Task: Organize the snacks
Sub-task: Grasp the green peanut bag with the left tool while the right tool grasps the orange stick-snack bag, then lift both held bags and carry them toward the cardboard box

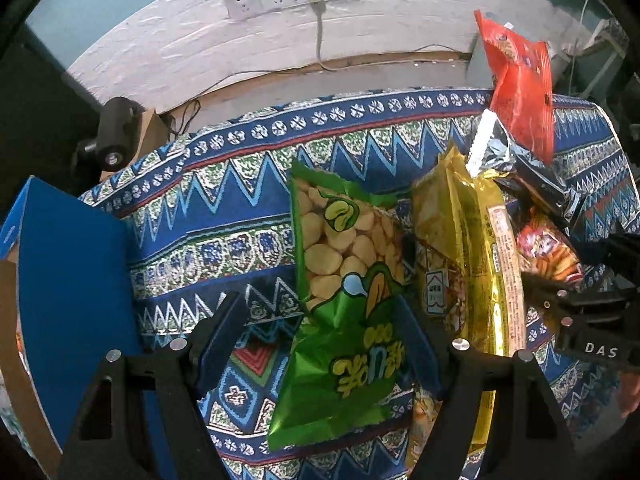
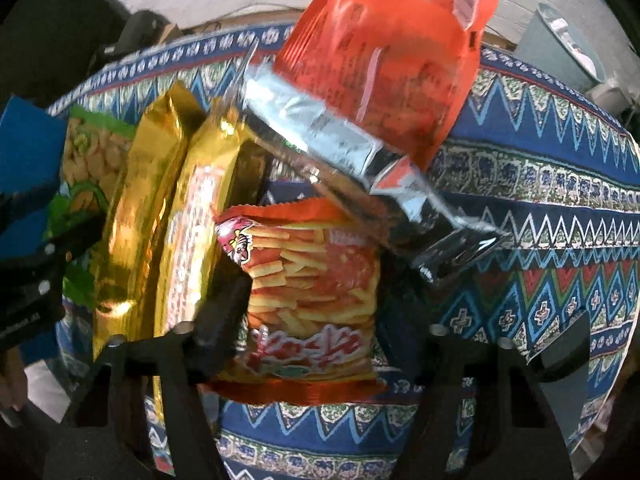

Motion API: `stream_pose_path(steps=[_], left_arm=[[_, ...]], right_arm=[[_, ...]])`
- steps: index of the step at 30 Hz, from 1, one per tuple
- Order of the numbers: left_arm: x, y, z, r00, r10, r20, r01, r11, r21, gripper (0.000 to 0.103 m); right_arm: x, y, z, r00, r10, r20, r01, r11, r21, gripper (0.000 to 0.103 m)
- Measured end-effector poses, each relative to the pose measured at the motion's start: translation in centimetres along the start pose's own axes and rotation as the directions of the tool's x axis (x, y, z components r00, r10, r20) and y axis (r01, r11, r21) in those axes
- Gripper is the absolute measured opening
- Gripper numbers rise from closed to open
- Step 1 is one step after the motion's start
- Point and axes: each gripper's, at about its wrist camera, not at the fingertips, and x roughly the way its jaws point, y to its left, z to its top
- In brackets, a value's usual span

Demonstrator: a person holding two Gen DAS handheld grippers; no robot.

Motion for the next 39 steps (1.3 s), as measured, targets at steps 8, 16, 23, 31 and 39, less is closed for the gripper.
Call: stream_pose_path(steps=[8,16,23,31,39], left_arm=[[-0.4,-0.8,-1.2,1.0,-0.025,0.013,0.024,0.999,0.045,0.046],[-2.3,-2.2,-3.3,1.0,0.0,0.027,-0.002,0.996,0.084,0.032],[-4.1,-2.9,-5.1,0.999,0.015,0.051,-0.02,0.995,0.099,0.031],[-6.8,-2.4,-6.4,0.995,0.027,0.097,-0.037,0.995,0.095,0.031],[-9.3,-0.9,-7.4,0.99,0.033,0.14,-0.044,0.996,0.076,0.031]], right_arm=[[0.1,1.6,-1.4,0.999,-0.047,-0.004,0.046,0.997,-0.068,0.046],[-1.8,2.4,-2.9,0.998,-0.056,0.029,0.058,0.994,-0.094,0.044],[-4.1,3.0,-3.8,0.995,-0.065,0.077,0.073,0.992,-0.101,0.044],[-6.2,3.4,-4.8,0.991,-0.07,0.115,0.083,0.99,-0.113,0.044],[-8.1,3.9,-4.9,0.986,-0.068,0.155,0.089,0.988,-0.129,0.044]])
